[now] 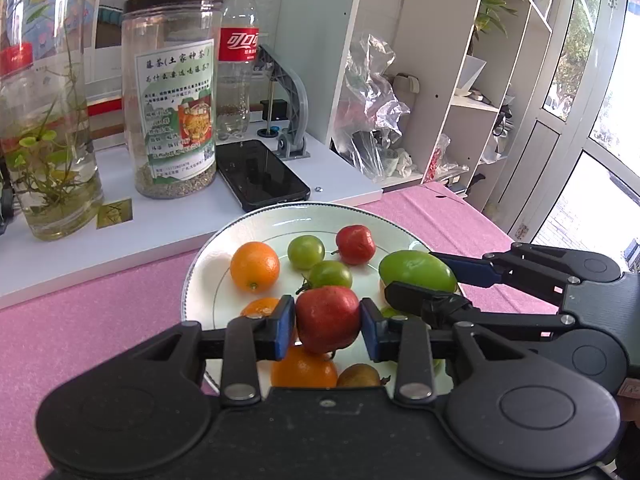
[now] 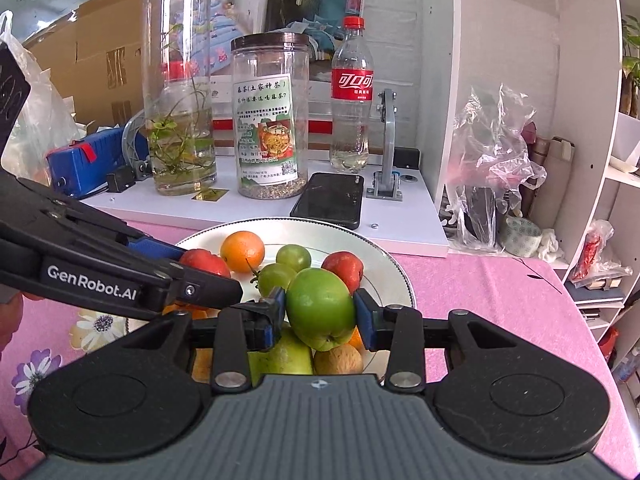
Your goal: Organize fruits
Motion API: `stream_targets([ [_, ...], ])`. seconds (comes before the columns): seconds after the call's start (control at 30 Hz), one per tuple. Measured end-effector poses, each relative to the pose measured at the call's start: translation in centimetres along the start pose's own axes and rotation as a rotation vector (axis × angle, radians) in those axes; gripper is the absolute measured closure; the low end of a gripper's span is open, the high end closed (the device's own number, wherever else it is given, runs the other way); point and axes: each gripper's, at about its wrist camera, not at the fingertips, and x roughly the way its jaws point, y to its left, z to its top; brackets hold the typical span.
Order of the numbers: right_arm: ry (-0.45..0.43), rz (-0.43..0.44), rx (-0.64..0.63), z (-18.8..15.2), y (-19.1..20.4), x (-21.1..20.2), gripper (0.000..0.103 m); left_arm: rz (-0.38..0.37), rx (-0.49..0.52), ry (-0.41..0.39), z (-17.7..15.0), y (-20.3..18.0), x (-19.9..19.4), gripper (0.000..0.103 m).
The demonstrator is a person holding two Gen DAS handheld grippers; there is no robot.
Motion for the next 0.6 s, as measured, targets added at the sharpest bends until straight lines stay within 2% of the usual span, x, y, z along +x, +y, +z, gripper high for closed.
stream_targets([
  [0.17,-0.002,0.001,-0.014,-0.1,0.1,-0.3,0.036,0.003,0.001,-0.009,-0.3,-0.2,-0.7,0.000],
  [0.33,-0.013,0.016,-0.026,-0.3,0.3,-1.1,0.025,0.023,-0.027,-0.032,-1.0,0.2,-2.3,0.000],
  [0.4,-0.017,0.024,-0.031,-0.3,0.3,-1.3,0.017,0.035,-0.040,-0.041,-1.3,0.4,-2.9,0.000],
  [0.6,-0.023,0.066,-0.057,-0.4,1.1,-1.6,0.005,0.086,-0.065,-0.068,-1.9,0.4,-4.5,0.000],
])
